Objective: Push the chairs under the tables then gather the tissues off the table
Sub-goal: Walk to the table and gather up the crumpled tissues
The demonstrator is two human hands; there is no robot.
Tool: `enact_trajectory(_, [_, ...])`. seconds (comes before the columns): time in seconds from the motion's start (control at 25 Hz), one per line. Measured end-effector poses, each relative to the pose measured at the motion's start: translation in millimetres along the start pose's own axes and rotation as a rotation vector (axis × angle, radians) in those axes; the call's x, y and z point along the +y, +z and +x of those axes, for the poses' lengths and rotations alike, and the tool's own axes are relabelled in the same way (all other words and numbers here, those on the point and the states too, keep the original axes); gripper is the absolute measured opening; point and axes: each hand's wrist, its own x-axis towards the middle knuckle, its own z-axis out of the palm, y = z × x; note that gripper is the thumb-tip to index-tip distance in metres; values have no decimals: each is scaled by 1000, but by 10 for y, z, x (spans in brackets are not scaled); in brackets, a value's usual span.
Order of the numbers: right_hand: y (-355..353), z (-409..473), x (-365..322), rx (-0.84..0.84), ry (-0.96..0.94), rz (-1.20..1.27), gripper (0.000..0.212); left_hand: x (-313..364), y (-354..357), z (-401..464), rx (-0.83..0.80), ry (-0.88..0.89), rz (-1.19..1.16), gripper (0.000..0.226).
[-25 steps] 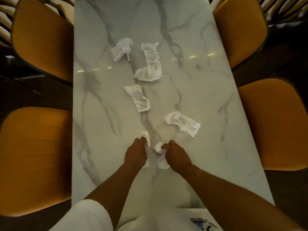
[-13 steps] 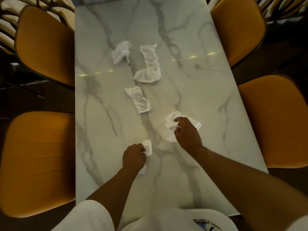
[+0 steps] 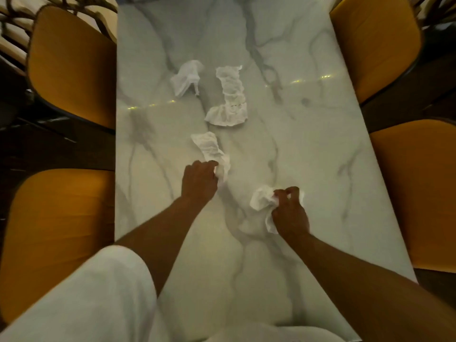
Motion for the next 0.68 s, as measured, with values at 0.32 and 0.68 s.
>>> enact_trajectory(0.32, [91,-6,7,-95,-77,-39,27,-205,111,538,-167,90,-11,15])
enact_trajectory(0.68, [288,325,-140,-33,-362,-166,11,-226,182,364,-107,65,-229,30])
